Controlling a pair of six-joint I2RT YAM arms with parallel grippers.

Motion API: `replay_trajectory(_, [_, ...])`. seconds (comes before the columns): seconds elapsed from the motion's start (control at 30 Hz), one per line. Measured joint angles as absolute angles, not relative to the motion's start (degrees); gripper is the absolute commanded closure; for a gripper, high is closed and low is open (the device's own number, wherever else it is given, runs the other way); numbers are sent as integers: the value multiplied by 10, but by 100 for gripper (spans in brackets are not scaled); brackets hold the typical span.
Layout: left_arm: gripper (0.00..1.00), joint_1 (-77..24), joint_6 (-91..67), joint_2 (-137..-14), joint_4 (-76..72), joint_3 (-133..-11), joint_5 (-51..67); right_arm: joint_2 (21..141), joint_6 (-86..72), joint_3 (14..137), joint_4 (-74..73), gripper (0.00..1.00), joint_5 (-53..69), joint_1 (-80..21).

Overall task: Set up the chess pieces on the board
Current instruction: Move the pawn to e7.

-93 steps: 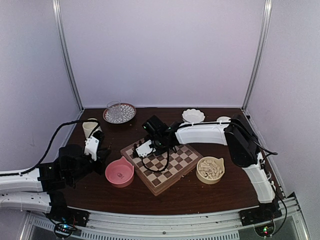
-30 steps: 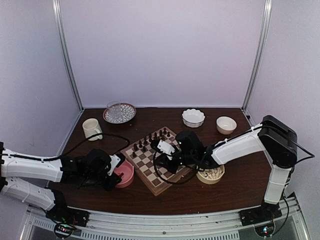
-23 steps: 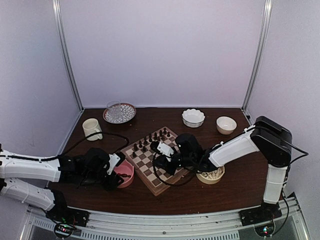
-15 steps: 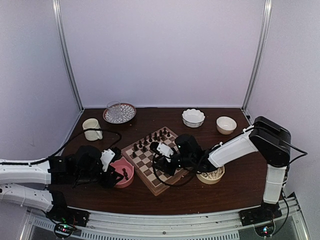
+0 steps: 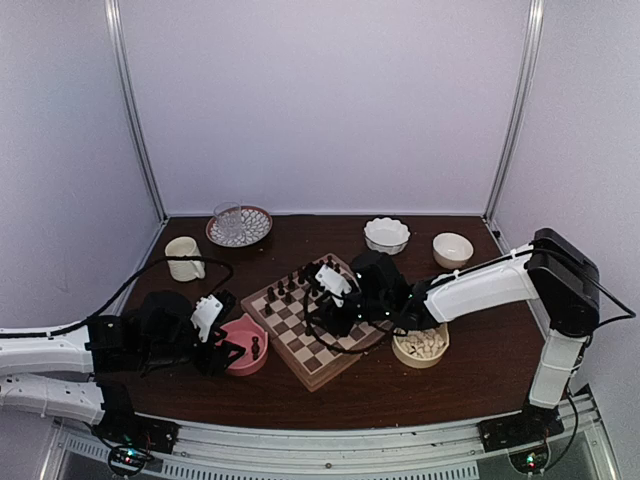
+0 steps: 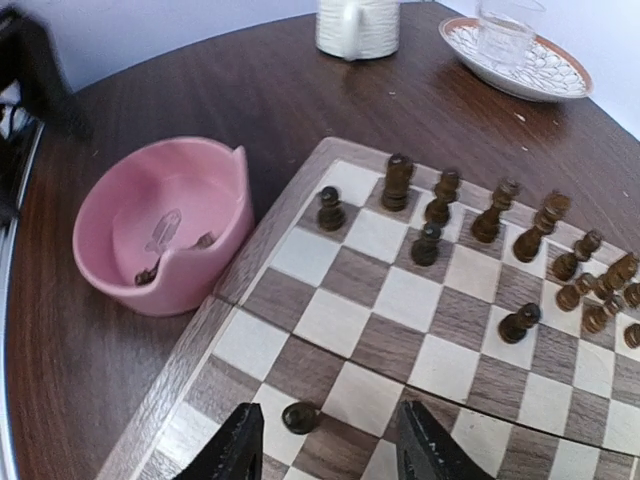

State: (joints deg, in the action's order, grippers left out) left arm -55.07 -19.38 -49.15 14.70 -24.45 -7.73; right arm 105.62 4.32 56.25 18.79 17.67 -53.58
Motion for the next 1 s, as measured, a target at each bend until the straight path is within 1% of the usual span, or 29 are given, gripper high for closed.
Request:
replay_trajectory(0.03, [43, -551, -194, -497, 146, -247, -77, 1053, 27, 584, 162, 54, 157, -536])
replay_trajectory(0.07, [46, -551, -194, -507, 145, -250, -77, 1054, 10, 615, 131, 60, 136, -536])
replay_trajectory(0.1, [47, -551, -194, -518, 144, -257, -76, 1057, -6, 650, 95, 62, 114, -536])
replay_trajectory(0.2, [48, -551, -192, -557, 136, -288, -68, 1078, -37, 754, 9, 59, 62, -534])
replay_trajectory(0.27, [48, -551, -192, -579, 118, -310, -65, 1091, -51, 788, -14, 58, 44, -530])
replay_trajectory(0.37, [49, -551, -192, -606, 75, -333, -70, 1104, -69, 783, -39, 59, 38, -522])
replay_trajectory(0.6, [53, -546, -190, -652, -31, -337, -134, 1154, -88, 773, -87, 60, 25, -503])
replay_trajectory(0.87, [50, -536, -155, -667, -124, -315, -182, 1168, -90, 775, -83, 63, 21, -496])
replay_trajectory(1.0, [49, -536, -142, -657, -126, -300, -193, 1182, -89, 781, -74, 64, 23, -495])
